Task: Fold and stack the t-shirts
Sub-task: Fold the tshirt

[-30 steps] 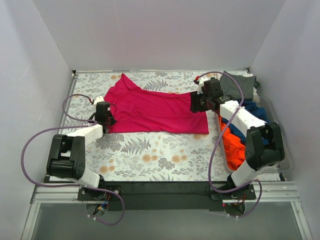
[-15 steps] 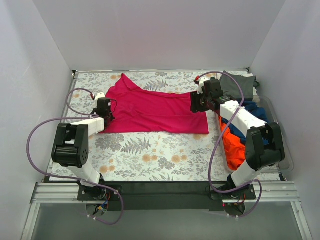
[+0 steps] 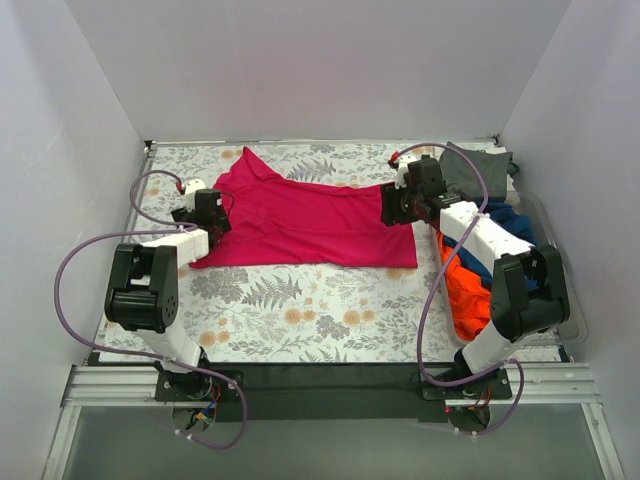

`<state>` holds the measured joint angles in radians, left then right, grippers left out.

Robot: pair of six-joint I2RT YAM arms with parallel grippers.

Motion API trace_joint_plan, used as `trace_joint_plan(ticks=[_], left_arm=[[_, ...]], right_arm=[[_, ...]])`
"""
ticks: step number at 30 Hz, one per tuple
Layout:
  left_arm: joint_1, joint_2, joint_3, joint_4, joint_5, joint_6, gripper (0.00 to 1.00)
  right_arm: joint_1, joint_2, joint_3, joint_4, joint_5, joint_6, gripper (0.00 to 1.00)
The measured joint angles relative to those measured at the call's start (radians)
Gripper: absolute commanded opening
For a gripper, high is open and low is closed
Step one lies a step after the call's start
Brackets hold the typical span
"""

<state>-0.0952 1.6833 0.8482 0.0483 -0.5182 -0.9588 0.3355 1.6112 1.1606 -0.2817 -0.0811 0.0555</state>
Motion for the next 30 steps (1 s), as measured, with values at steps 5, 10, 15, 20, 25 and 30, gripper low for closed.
trace_joint_plan(ticks=[5,10,15,20,25,30], left_arm=[[0.000,-0.023,0.011,0.003,-0.011,-0.016,0.72],[-0.029,-0.122,0.011,0.008,0.006,-0.037,0.73],[-0.156,-0.204,0.011,0.069,0.048,-0.055,0.77],[-0.219,-0.173,0.009,0.142,0.166,-0.103,0.80],[-0.213,-0.074,-0.017,0.184,0.247,-0.152,0.82],[-0.212,-0.020,-0.082,0.193,0.298,-0.200,0.82]], right_arm=[[0.000,0.000,-0.023,-0.001,0.015,0.001,0.48],[0.000,0.000,-0.032,-0.003,0.018,0.004,0.48],[0.000,0.006,-0.058,0.006,0.018,0.016,0.48],[0.000,0.038,-0.099,0.019,0.019,0.024,0.48],[0.001,0.059,-0.138,0.052,0.023,0.040,0.47],[0.011,0.097,-0.166,0.094,0.035,0.053,0.46]])
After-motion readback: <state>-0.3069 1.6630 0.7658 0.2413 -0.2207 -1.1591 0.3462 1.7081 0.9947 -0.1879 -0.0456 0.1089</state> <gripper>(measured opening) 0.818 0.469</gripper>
